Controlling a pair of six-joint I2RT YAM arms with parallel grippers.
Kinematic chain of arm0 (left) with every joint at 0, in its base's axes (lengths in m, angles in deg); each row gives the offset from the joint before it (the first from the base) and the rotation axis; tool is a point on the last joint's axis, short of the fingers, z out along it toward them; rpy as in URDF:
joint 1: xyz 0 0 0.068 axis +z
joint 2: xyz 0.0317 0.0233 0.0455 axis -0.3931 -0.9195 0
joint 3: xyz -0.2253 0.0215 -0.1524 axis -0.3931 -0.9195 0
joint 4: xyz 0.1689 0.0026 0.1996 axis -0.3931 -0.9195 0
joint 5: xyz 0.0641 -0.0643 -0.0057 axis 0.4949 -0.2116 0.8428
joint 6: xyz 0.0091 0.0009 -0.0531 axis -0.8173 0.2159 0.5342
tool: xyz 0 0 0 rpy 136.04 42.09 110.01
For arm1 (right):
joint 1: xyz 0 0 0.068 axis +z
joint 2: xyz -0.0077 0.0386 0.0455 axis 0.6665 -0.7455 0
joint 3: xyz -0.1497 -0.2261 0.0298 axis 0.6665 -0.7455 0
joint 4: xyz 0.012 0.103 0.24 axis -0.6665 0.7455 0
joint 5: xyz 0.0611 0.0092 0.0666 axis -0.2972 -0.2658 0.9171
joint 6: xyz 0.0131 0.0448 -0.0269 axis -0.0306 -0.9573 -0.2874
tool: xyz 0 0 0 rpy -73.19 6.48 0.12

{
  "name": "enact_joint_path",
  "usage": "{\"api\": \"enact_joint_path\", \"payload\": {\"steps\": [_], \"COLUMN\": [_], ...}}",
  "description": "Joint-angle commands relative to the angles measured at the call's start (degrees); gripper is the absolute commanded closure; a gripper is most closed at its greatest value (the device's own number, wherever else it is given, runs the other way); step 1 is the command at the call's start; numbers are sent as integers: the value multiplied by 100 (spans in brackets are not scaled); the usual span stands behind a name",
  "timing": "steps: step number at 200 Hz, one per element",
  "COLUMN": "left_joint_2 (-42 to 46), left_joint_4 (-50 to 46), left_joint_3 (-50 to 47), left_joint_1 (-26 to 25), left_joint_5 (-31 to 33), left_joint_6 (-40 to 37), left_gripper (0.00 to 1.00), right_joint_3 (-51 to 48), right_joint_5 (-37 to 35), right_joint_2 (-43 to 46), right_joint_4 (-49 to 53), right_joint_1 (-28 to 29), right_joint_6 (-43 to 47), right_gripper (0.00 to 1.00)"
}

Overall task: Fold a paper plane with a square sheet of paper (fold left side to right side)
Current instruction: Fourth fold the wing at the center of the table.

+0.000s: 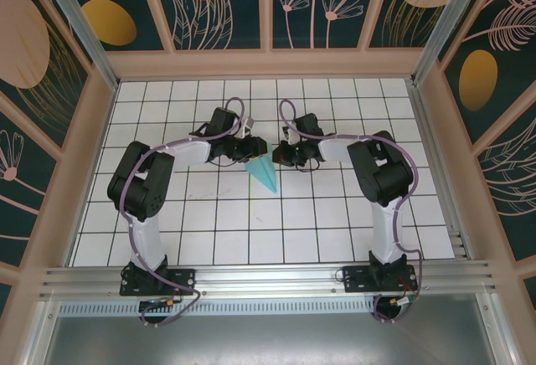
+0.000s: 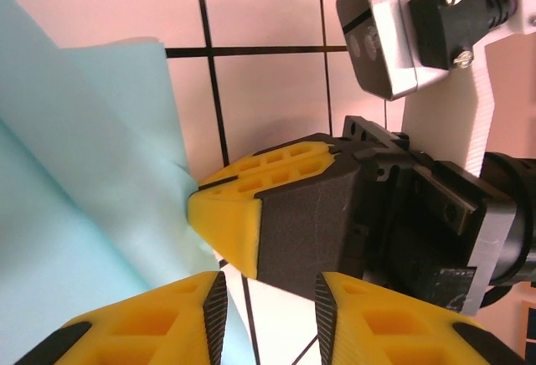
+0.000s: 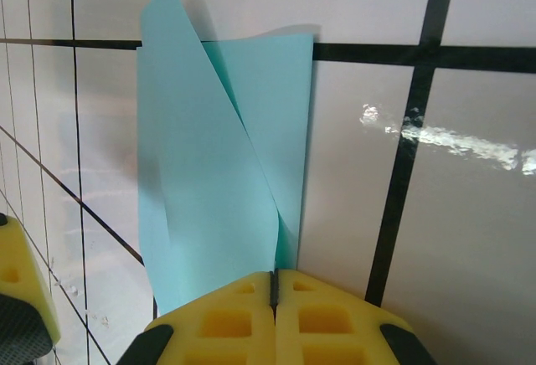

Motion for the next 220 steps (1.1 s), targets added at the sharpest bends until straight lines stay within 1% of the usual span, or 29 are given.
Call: {"api": "enact_joint_path", "payload": {"steps": [1,56,108,159,183,220], "left_joint_2": [-270,-663,-837,-933,-952,-1018], "left_joint_4": [39,-40,-94,-94,-51,-119], "left_joint_3": [263,388,262,-2,-94,-113], "left_joint_1": [-50,-47,-49,-50,-48,-48], "left_joint_5": [-187,36,239,476,553,692], "left_joint_6": [-2,-77,-147,-138,-81,-72], "left_gripper": [63,63,63,63,63,66], "right_joint_3": [28,33,41,170,264,92], "right_joint_5": [-307,-359,-403,-301,-207,-357], "right_joint_2": [-310,-301,-249,-103,42,703], "right_joint_4": [321,374,369,257,185,183], "right_joint_1": [115,122,115,84,45,-125], "right_joint_6": [154,187,224,242,226,233], "right_gripper": [96,96,96,94,89,74]}}
